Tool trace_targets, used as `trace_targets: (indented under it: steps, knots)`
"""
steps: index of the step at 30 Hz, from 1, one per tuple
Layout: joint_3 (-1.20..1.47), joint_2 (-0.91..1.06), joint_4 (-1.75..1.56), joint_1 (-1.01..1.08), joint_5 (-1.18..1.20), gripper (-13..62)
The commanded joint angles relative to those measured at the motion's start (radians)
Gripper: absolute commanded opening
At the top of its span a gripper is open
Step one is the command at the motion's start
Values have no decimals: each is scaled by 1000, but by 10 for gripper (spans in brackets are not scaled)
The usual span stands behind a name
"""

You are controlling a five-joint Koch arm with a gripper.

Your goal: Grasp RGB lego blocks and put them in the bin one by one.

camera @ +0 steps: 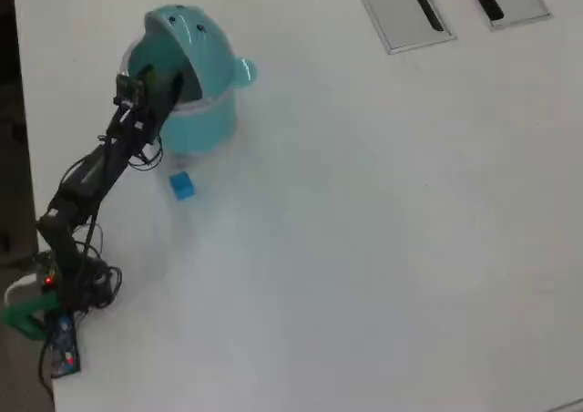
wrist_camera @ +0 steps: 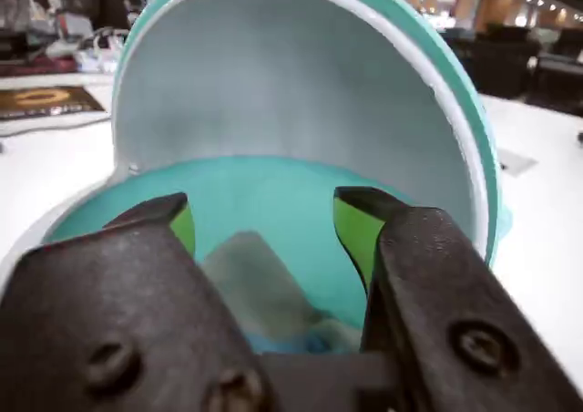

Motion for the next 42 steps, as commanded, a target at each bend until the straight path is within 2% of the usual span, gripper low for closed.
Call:
trace_targets:
  steps: [1,10,17,27,37,42]
  knots:
    - [-66,52,-48,3,-32,317]
    - [41,184,5,-2,-15,317]
    - [298,356,6,-3,17,314]
    - [584,588,29,-11,-55,311]
    - [764,758,284,15,-46,331]
    - [821,770,325,11,-46,332]
